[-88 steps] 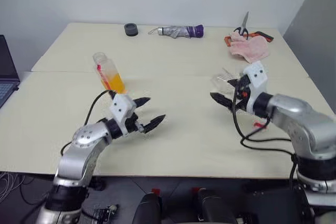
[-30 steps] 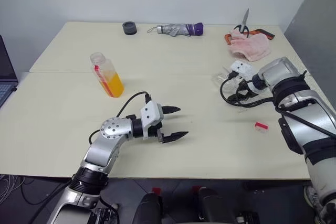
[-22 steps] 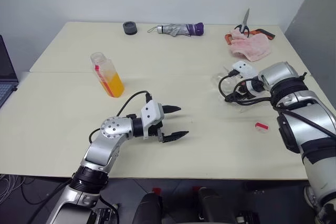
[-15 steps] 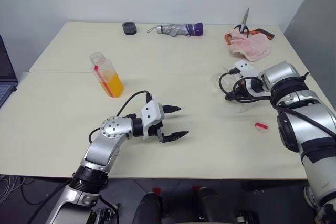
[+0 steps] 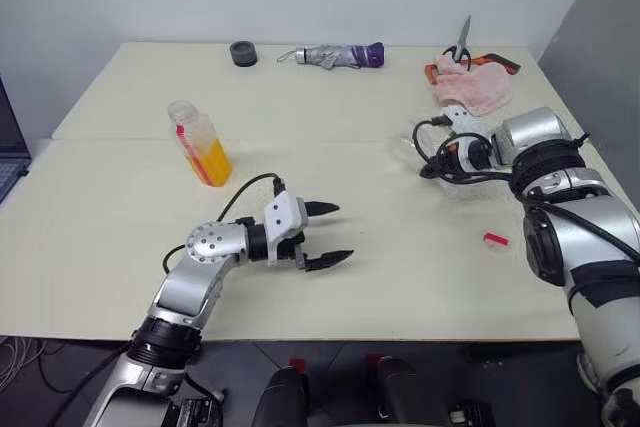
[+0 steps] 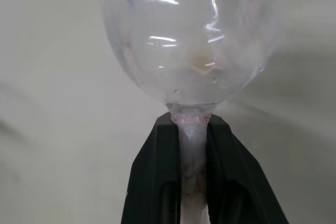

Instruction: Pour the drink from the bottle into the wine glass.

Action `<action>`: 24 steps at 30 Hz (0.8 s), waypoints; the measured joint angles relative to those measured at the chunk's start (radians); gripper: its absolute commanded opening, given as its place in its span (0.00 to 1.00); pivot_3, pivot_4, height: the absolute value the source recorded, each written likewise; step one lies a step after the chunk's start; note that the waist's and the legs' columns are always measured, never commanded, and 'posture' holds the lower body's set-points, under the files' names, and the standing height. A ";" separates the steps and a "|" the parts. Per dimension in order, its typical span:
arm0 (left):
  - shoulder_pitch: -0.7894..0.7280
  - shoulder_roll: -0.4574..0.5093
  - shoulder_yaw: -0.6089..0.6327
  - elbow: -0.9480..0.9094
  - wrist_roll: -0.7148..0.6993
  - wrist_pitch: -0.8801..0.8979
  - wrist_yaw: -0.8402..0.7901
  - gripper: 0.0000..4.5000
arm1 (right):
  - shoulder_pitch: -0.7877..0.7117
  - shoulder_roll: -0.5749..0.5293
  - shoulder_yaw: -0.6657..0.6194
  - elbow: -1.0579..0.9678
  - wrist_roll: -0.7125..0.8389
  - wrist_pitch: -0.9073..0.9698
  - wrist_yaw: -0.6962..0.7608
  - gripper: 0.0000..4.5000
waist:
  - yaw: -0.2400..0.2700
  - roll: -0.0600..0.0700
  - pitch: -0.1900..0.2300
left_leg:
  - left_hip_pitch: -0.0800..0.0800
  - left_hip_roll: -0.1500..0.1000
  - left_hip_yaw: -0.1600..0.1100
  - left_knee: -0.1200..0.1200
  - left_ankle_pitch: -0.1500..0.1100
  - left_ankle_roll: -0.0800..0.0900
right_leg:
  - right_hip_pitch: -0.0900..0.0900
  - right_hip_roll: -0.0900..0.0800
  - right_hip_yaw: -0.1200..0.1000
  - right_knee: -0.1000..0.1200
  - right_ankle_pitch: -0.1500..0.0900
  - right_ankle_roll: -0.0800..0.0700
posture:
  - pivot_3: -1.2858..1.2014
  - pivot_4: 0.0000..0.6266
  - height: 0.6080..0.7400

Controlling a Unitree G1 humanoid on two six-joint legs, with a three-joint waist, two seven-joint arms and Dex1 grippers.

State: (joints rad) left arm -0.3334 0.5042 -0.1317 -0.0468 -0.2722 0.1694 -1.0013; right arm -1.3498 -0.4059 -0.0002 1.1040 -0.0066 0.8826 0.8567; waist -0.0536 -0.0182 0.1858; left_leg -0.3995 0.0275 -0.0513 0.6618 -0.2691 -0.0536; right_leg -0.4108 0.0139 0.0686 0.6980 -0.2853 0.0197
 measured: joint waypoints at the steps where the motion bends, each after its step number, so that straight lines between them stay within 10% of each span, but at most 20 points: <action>1: 0.008 0.001 0.014 0.000 -0.003 0.006 0.010 1.00 | 0.012 0.014 -0.029 -0.055 0.024 -0.011 -0.027 0.06 | -0.002 0.000 0.000 | 0.000 0.000 0.000 0.000 0.000 0.000 | 0.000 0.000 0.000 0.000 0.000 0.000 | 0.52 0.24 1.00; 13: 0.025 0.117 0.150 -0.001 -0.068 0.108 0.027 1.00 | 0.493 0.456 -0.160 -0.510 0.143 -0.581 -0.458 0.06 | -0.006 0.000 0.000 | 0.000 0.001 -0.001 0.001 0.000 0.000 | -0.001 0.000 0.000 0.002 0.000 0.000 | 0.52 0.24 1.00; 24: 0.021 0.177 0.178 -0.001 -0.100 0.151 -0.016 1.00 | 0.674 0.445 -0.072 -0.637 0.154 -0.741 -0.448 0.06 | 0.004 0.000 0.000 | 0.000 0.001 -0.002 0.001 0.000 0.000 | 0.002 -0.001 -0.002 0.000 0.000 0.000 | 0.52 0.24 1.00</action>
State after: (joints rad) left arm -0.3121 0.6817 0.0462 -0.0482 -0.3725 0.3208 -1.0171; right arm -0.6762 0.0389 -0.0719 0.4669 0.1474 0.1413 0.4088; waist -0.0499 -0.0182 0.1856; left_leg -0.3991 0.0283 -0.0536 0.6625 -0.2690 -0.0540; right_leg -0.4092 0.0132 0.0669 0.6981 -0.2854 0.0201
